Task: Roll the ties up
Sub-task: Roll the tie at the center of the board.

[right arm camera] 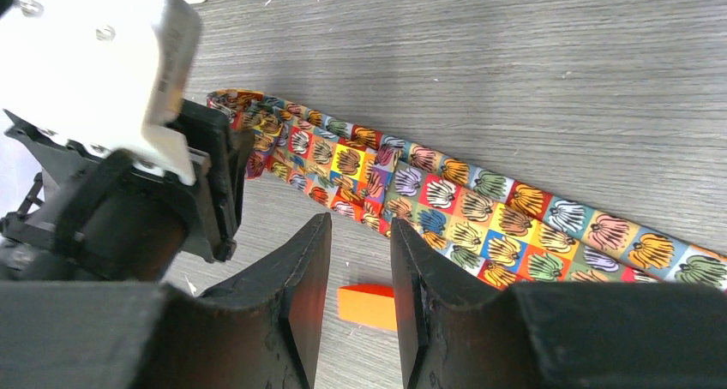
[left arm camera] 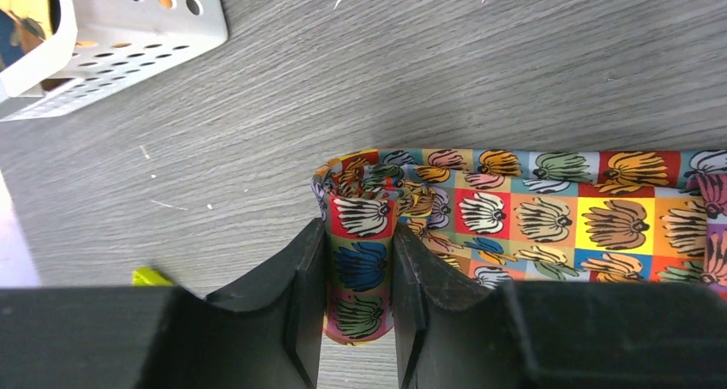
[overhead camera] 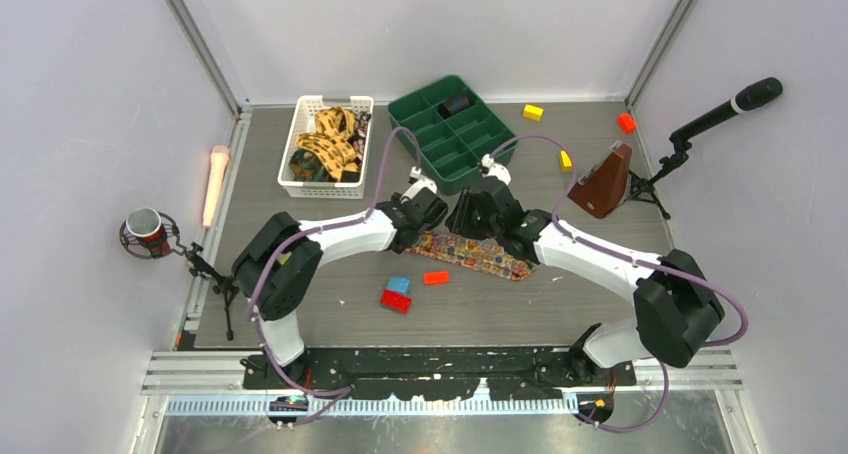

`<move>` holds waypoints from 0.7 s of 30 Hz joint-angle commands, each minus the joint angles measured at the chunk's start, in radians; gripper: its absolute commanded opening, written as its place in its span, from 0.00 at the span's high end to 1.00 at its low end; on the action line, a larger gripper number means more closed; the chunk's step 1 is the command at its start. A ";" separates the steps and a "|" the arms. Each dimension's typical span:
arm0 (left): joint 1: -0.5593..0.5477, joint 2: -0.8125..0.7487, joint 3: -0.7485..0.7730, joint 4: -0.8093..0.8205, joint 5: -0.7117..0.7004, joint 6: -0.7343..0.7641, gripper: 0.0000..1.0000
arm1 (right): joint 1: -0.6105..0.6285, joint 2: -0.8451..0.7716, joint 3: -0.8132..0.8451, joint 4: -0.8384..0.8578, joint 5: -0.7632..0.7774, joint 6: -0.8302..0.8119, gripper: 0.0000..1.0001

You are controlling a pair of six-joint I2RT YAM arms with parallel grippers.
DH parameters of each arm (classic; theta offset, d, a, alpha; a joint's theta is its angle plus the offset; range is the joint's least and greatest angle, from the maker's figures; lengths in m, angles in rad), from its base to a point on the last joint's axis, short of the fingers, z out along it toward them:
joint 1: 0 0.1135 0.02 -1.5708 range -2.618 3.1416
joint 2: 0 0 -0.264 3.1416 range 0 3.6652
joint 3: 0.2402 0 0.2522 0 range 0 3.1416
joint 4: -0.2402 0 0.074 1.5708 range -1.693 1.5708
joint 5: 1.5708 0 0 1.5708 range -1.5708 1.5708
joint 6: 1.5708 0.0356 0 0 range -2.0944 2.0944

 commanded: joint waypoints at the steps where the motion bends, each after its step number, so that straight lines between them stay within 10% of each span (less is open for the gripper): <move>1: -0.046 0.058 0.059 -0.082 -0.197 -0.002 0.74 | -0.004 -0.061 -0.013 0.011 0.063 0.000 0.62; 21: -0.119 0.115 0.130 -0.129 -0.126 -0.090 0.55 | -0.023 -0.106 -0.044 -0.066 0.177 0.035 0.60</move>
